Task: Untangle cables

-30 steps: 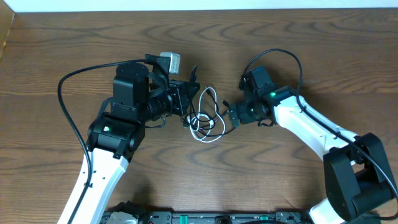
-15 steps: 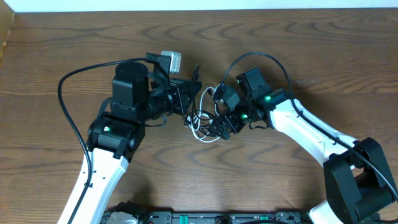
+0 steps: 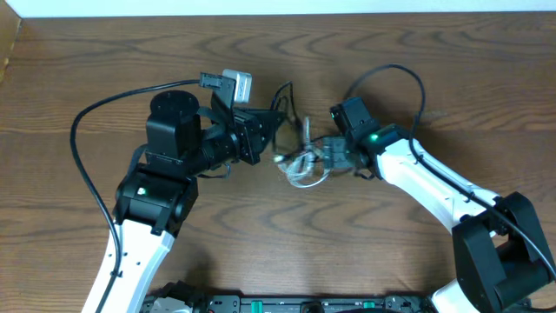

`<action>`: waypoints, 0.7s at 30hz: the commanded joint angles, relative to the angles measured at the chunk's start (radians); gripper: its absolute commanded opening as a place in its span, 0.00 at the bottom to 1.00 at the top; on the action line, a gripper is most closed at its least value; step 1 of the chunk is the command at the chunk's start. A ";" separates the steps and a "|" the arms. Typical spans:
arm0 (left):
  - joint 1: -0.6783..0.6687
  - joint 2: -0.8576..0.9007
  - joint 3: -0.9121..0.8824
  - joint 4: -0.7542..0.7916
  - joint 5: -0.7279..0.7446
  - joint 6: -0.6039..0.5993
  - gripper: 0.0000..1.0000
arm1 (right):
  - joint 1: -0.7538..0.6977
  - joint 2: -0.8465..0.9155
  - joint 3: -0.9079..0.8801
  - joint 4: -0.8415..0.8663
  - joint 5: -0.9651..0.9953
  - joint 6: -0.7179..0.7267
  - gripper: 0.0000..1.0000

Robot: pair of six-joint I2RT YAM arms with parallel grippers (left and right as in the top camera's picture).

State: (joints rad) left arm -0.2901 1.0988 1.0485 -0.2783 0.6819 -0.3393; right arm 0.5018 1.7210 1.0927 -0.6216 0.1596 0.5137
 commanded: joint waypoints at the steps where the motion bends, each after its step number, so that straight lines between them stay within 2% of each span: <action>1: 0.014 -0.014 0.003 -0.018 0.013 0.017 0.08 | -0.046 -0.019 0.003 -0.096 0.296 0.288 0.91; 6: 0.092 -0.014 0.003 -0.063 0.013 0.018 0.07 | -0.173 -0.019 0.003 -0.213 0.309 0.301 0.92; 10: 0.160 -0.014 0.003 -0.082 0.014 0.017 0.08 | -0.269 -0.019 0.003 -0.245 0.294 0.284 0.99; 13: 0.165 -0.014 0.003 -0.088 0.023 0.016 0.08 | -0.299 -0.019 0.003 -0.157 0.065 0.049 0.99; 14: 0.154 -0.014 0.003 -0.087 0.026 0.016 0.08 | -0.298 -0.019 0.003 -0.105 -0.090 -0.084 0.99; 17: 0.126 -0.013 0.003 -0.083 0.026 0.016 0.07 | -0.266 -0.019 0.003 -0.010 -0.439 -0.330 0.99; 19: 0.101 -0.013 0.003 -0.079 0.026 0.017 0.07 | -0.230 -0.019 0.003 0.038 -0.640 -0.471 0.99; 21: 0.074 -0.013 0.003 -0.074 0.026 0.017 0.08 | -0.188 -0.019 0.003 0.067 -0.724 -0.547 0.99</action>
State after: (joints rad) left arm -0.1783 1.0977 1.0485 -0.3611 0.6842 -0.3389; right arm 0.2531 1.7206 1.0912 -0.5793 -0.2096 0.2440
